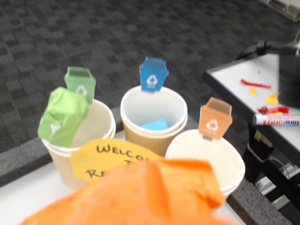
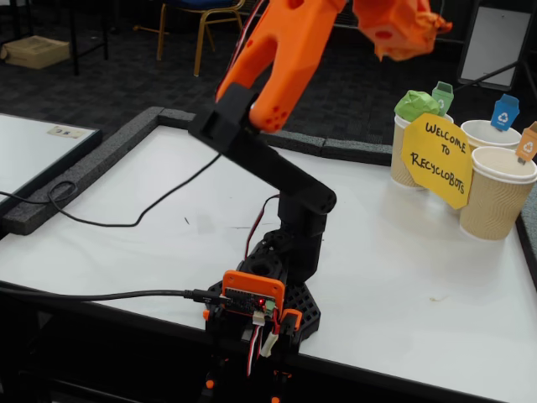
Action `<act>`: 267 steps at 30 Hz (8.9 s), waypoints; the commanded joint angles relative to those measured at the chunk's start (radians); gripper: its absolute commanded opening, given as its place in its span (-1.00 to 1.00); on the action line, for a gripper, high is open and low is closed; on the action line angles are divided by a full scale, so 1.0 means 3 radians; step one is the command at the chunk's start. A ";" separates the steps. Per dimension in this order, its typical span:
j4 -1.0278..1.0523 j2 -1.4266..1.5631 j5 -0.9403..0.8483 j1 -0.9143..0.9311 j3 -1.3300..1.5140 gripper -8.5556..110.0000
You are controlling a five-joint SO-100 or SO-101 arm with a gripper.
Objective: Sort rubbish by color.
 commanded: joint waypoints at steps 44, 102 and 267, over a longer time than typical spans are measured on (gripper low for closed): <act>-0.2071 -0.1289 -0.0731 0.0706 0.0307 -0.85; -0.2582 -0.2224 -0.2526 0.0874 -0.0322 -0.85; -0.1928 0.1156 -0.0066 -0.1232 0.2470 -0.85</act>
